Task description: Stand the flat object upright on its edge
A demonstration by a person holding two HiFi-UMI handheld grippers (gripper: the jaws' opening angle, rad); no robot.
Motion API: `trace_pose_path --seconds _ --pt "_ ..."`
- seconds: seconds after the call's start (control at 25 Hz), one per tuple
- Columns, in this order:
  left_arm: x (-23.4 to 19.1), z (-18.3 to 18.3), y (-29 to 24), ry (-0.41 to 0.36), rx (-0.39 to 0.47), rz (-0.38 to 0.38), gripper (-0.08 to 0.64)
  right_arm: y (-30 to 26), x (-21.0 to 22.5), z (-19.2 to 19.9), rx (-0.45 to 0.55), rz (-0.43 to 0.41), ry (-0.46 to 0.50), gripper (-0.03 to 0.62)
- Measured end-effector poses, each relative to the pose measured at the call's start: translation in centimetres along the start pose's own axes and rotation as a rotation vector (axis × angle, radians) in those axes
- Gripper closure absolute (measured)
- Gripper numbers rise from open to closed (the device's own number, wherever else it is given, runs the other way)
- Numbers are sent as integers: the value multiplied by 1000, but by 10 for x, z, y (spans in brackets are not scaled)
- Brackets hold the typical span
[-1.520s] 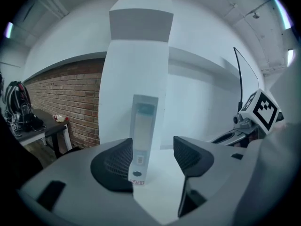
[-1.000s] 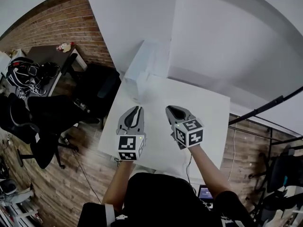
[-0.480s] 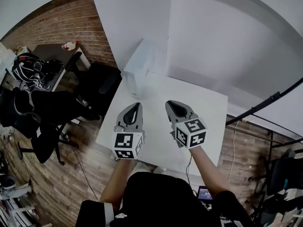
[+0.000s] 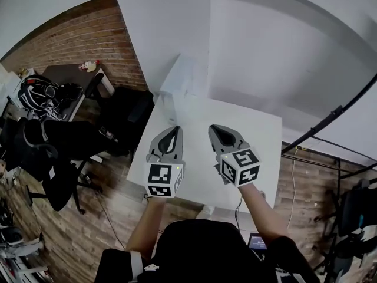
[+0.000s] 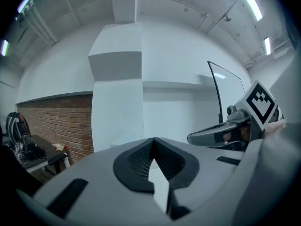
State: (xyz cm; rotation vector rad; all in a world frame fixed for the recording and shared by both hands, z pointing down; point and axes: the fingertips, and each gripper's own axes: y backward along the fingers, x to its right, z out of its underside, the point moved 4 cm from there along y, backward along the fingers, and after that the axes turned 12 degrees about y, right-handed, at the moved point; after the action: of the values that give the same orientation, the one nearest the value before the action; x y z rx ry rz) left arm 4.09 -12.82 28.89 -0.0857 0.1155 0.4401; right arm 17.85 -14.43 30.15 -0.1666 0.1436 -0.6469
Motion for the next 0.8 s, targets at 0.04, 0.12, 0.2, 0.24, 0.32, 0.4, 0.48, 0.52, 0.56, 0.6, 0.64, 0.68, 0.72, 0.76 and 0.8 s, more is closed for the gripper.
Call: trace_pose_path --seconds 0.04,0.12,0.2,0.24,0.32,0.4,0.48,0.52,0.56,0.6,0.64,0.68,0.72,0.76,0.8 --pt "0 -3 6 3 5 8 548 3 -5 -4 9 4 -1 549" --pt "-1 -7 19 3 9 25 548 9 -17 -11 25 16 1 551" --pt "-2 -11 33 -1 13 39 548 17 -31 -18 37 26 11 551" --pt "-2 -12 41 -1 16 43 548 21 -39 -21 43 29 18 551" --pt "-3 -14 56 2 21 51 548 29 -55 -27 55 35 31 551" --pt "-2 -16 72 -1 25 63 548 37 -69 -31 65 46 41 551" --pt "-1 -17 86 -6 28 76 548 46 -82 -33 68 57 48 551" --pt "-1 -17 94 -6 31 82 548 50 -89 -33 67 62 51 551" --pt "-1 -18 100 -4 33 87 548 54 -95 -33 65 67 53 551" --pt "0 -17 107 -2 35 91 548 58 -101 -33 64 72 55 551" --pt "0 -17 113 -2 35 94 548 62 -106 -33 65 76 56 551" --pt "1 -16 119 -2 35 97 548 66 -111 -33 65 81 58 551" --pt "2 -15 125 -1 34 100 548 71 -116 -33 67 86 60 551" --pt "3 -14 131 1 33 104 548 75 -122 -32 68 89 63 551" --pt "5 -13 138 3 32 108 548 80 -128 -32 69 91 65 551"
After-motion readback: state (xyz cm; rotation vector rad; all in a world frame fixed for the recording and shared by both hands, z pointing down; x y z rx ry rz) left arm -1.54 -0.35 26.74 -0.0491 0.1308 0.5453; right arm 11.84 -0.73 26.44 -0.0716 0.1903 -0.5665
